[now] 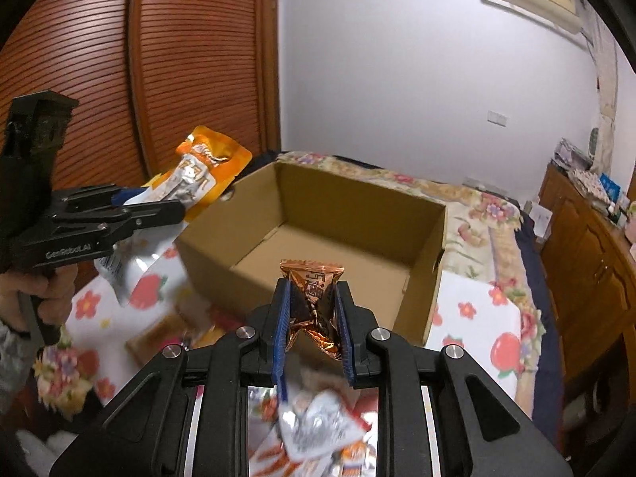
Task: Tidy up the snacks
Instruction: 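Carry both snacks over the box and open both grippers to drop them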
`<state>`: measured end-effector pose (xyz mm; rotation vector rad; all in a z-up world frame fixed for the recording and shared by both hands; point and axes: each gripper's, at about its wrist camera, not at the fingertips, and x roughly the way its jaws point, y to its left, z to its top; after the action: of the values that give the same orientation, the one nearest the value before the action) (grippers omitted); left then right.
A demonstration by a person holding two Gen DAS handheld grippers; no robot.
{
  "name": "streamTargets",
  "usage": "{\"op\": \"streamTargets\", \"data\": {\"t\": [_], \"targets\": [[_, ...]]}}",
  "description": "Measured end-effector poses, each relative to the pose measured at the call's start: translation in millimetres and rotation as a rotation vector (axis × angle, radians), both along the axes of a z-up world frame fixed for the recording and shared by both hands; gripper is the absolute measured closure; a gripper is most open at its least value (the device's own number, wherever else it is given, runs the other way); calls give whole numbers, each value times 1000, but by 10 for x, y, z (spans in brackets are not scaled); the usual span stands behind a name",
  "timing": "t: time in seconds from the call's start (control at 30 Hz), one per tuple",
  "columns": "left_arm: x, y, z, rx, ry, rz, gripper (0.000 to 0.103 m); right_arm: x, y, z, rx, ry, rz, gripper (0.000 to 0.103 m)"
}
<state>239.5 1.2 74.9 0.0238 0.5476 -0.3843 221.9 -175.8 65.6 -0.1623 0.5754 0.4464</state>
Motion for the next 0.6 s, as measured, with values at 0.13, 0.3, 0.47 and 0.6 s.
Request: {"op": "streamTargets", "data": {"t": [0.13,0.3,0.47,0.6], "targets": [[168,-63,28,20,-1,-2,69,168,39,-23,15,12,-25,83],[420,-134,-20,29,27,3,69,409,115,-120,4,37,-60,83],[627,-204,-183,43,73,15,69,621,207,-258,-27,64,-97,83],[754,-244,-292,56,99,32,68,758,216,-344,-33,85,-131,83]]}}
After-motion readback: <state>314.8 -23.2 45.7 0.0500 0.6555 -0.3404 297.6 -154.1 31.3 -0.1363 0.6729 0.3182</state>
